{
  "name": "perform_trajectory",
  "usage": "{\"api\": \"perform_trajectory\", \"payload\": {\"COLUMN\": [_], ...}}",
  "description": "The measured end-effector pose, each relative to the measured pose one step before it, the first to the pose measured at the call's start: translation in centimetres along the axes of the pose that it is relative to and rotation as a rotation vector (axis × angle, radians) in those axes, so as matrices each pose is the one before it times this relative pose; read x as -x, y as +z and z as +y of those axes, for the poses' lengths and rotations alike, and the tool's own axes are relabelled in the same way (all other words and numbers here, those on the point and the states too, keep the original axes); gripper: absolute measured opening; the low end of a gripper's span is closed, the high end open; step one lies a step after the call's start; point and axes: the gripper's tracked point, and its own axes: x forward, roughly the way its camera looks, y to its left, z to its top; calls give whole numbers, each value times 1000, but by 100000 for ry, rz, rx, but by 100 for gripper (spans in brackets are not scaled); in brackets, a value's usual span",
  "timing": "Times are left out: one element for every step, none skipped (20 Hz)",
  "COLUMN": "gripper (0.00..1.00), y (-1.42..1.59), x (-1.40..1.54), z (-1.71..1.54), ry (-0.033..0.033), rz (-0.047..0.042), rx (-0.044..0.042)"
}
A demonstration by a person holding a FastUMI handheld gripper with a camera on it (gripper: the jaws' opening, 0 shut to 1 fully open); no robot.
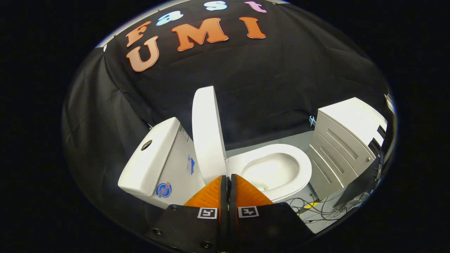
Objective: Open the toilet lid.
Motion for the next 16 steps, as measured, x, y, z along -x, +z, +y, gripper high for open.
{"api": "perform_trajectory", "payload": {"gripper": [8,8,8,8,8,8,8,8,8,8,8,8,8,8,8,8], "y": [-200,-55,-13,-114,-92,-98,-39,-52,-110,-99,-43,-52,-187,-119,-151,-170], "x": [116,8,4,-33,-39,19,0,19,-39,-27,-25,35,3,1,17,-42], "z": [378,399,481,362,469,471,556,481,565,608,595,472,589,643,616,592], "ry": [205,138,170,187,164,143,88,80,137,160,218,226,226,242,395,421], "rz": [16,-22,-113,35,-109,-53,-165,-68,-77,-157,-115,-141,4,-17,4,71], "rx": [667,709,668,685,771,889,1196,1311,1352,1309,1265,1244,1376,1679,1769,1717]}}
